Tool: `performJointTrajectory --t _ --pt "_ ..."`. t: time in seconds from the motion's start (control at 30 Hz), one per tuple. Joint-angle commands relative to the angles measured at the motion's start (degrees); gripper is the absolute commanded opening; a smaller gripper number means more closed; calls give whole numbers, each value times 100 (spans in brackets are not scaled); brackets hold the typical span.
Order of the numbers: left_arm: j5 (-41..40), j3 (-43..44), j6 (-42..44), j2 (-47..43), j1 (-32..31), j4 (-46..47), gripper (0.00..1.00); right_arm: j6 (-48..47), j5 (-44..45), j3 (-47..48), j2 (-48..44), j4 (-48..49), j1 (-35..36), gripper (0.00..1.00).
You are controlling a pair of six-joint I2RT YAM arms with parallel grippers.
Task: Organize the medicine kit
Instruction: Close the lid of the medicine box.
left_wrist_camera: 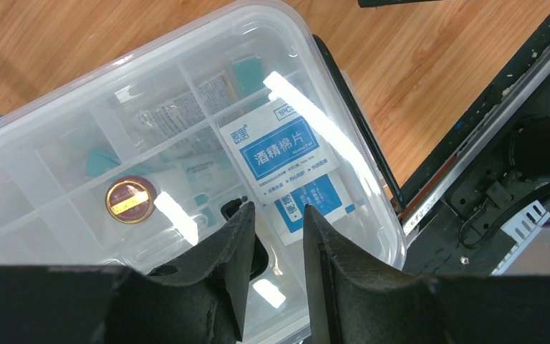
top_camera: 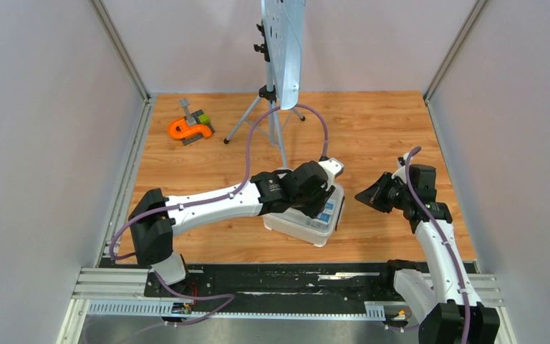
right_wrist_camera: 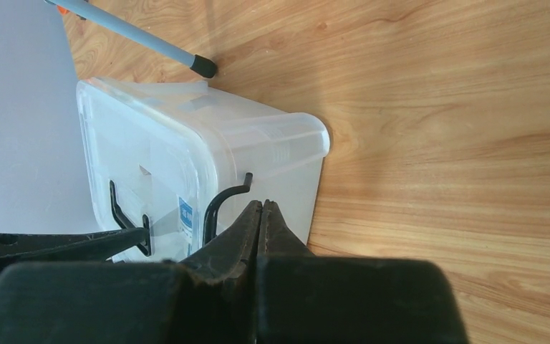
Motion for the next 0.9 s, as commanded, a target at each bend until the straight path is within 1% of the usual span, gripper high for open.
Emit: performJointTrajectory --t 0.0,0.07,0.1,0.23,0.3,0.4,0.53,0.6,0.7,0.77,0.8,0.87 --pt "36 349 111 180 -103 -129 42 106 191 128 -191 194 27 0" --pt "-19 431 161 185 -118 -139 48 104 252 163 -222 139 27 0" --pt "-101 437 186 135 -123 -149 54 103 295 173 -235 111 27 2" --pt "-379 329 281 -154 -120 -225 67 86 409 232 -258 64 27 4" --pt "-495 248 309 -335 -120 -258 72 77 426 270 -227 53 27 5" --pt "-601 142 315 -603 -120 -334 75 81 438 316 -175 58 27 5" --pt "-712 5 298 -842 -120 -417 85 90 474 345 -160 50 27 6" --pt "-744 -38 283 -948 -120 -452 89 96 482 352 -164 41 27 5" --pt "-923 -90 225 -1110 -120 -531 89 107 491 346 -159 41 27 6" --pt "-1182 -194 113 -1340 -120 -624 78 111 492 337 -152 30 27 5" --pt "-1389 -308 14 -1416 -109 -690 70 120 492 329 -145 27 27 5" --pt "-1603 -522 -148 -1646 -62 -770 66 129 487 299 -127 35 27 5"
